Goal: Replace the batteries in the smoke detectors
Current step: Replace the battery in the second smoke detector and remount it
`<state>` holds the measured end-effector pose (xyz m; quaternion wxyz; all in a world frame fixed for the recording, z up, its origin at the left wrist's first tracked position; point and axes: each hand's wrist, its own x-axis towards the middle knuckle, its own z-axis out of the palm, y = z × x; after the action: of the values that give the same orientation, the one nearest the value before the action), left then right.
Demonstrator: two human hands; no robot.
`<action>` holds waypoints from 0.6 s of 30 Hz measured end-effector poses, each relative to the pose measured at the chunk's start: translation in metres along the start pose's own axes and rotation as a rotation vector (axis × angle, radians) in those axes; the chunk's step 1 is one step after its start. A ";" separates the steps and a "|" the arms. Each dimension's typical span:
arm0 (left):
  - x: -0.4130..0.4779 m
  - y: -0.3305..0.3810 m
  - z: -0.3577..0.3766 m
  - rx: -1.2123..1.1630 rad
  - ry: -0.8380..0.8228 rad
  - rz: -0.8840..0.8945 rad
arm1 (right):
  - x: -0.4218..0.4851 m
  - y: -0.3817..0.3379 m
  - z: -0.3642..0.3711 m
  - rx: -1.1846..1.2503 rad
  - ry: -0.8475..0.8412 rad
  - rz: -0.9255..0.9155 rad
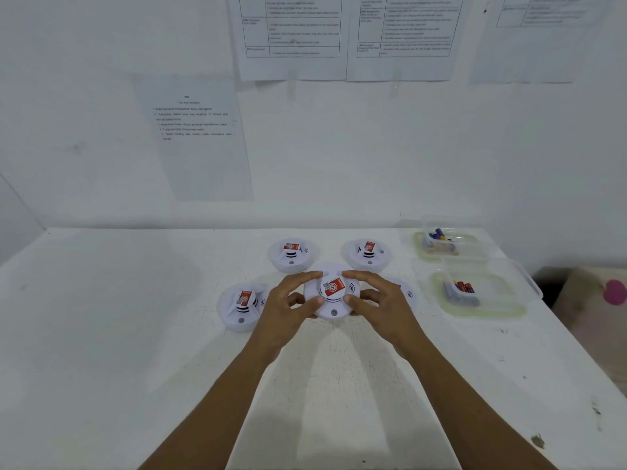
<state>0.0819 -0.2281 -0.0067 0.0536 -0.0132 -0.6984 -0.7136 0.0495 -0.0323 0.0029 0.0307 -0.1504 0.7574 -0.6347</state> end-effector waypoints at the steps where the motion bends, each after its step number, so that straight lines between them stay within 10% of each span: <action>1: 0.000 0.000 0.000 0.004 -0.002 0.002 | 0.000 0.001 0.000 0.002 0.000 0.007; 18: 0.010 -0.014 -0.005 0.040 -0.011 0.038 | 0.007 0.011 0.005 -0.093 0.012 -0.037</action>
<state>0.0708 -0.2336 -0.0198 0.0639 -0.0293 -0.7122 -0.6984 0.0419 -0.0374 -0.0076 0.0076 -0.1617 0.7833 -0.6002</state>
